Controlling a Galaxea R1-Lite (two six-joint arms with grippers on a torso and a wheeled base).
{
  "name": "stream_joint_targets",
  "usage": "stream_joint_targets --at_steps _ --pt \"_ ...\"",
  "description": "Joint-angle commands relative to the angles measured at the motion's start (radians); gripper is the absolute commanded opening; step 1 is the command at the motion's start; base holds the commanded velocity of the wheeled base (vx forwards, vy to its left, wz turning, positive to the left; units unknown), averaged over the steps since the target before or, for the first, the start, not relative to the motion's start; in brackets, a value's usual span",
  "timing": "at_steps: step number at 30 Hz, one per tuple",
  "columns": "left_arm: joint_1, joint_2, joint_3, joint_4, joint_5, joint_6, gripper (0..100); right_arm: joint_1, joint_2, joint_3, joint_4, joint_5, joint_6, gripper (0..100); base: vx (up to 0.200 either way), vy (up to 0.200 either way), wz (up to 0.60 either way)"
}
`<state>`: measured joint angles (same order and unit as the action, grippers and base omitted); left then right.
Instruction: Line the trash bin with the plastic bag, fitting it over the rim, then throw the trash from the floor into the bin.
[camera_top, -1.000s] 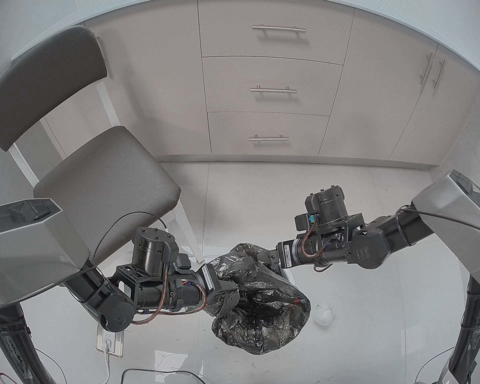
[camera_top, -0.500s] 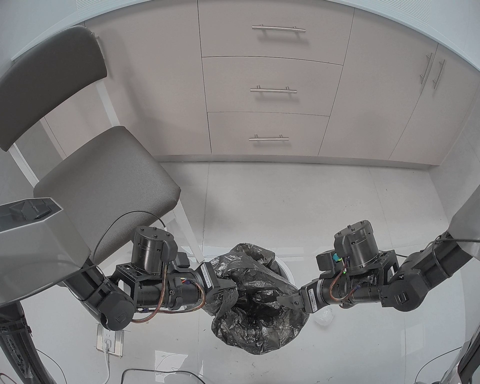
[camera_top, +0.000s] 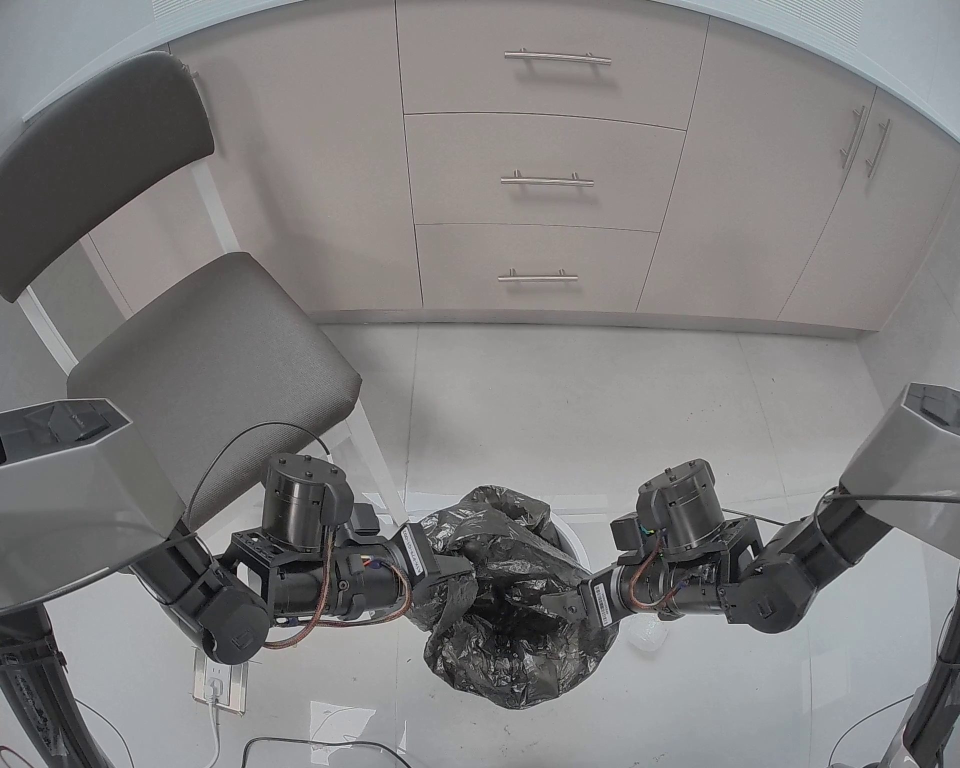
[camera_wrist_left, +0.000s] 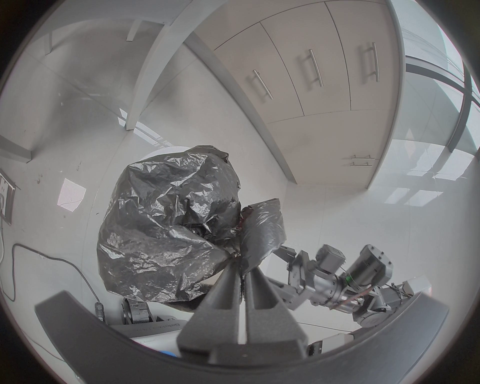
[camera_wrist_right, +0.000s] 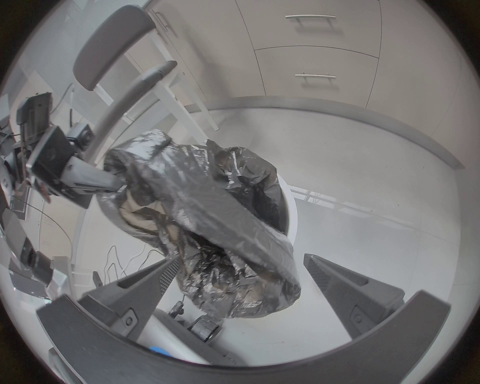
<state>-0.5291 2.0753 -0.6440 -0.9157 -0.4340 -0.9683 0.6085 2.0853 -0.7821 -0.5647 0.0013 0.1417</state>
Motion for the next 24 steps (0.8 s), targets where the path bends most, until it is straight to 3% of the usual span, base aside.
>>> stream_joint_targets --at_steps 1,6,14,24 --pt "-0.002 0.003 0.006 -0.005 -0.002 0.002 0 -0.032 0.110 -0.049 -0.024 -0.009 -0.021 100 0.000 0.000 0.00" --pt "-0.002 0.000 0.014 -0.006 -0.002 0.003 0 -0.049 0.133 -0.086 -0.040 -0.055 -0.033 100 0.000 0.000 0.00" --pt "-0.002 0.000 0.015 -0.011 -0.002 0.003 0 -0.052 0.124 -0.085 -0.205 -0.092 -0.088 100 0.000 0.000 0.00" --pt "-0.002 -0.003 0.015 -0.011 0.000 0.005 0 -0.052 0.140 -0.083 -0.225 -0.118 -0.105 100 0.000 0.000 0.00"
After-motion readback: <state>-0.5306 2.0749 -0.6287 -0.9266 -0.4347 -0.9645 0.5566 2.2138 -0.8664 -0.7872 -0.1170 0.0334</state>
